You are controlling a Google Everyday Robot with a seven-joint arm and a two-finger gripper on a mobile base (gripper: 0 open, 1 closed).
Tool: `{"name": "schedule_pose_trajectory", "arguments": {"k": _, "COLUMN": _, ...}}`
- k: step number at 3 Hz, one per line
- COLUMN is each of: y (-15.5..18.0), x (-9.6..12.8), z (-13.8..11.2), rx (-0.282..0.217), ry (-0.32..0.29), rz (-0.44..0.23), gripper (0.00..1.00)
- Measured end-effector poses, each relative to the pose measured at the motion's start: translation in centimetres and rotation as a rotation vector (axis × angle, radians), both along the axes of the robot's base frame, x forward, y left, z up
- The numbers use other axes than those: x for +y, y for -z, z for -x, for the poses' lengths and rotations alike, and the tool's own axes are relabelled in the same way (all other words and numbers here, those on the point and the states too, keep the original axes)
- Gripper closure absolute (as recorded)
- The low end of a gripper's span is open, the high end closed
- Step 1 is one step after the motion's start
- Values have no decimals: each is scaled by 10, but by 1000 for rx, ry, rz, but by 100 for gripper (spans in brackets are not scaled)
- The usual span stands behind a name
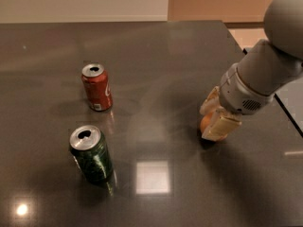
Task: Move orange near green can
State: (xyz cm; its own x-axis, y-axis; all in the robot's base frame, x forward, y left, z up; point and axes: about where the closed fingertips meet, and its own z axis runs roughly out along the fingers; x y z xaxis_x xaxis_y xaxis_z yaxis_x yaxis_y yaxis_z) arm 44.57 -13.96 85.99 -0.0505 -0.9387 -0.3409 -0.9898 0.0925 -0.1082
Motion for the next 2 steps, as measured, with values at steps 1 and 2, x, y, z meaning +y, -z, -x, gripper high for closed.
{"name": "schedule_pose_trajectory", "arguments": {"k": 1, "y": -15, "x": 20, "z": 1, "rx": 1, "ry": -37, "rz": -41, "gripper": 100}}
{"name": "schedule_pose_trajectory", "arguments": {"k": 2, "y": -26, "x": 54, "z": 6, "rx": 11, "ry": -99, "rz": -100, "gripper": 100}}
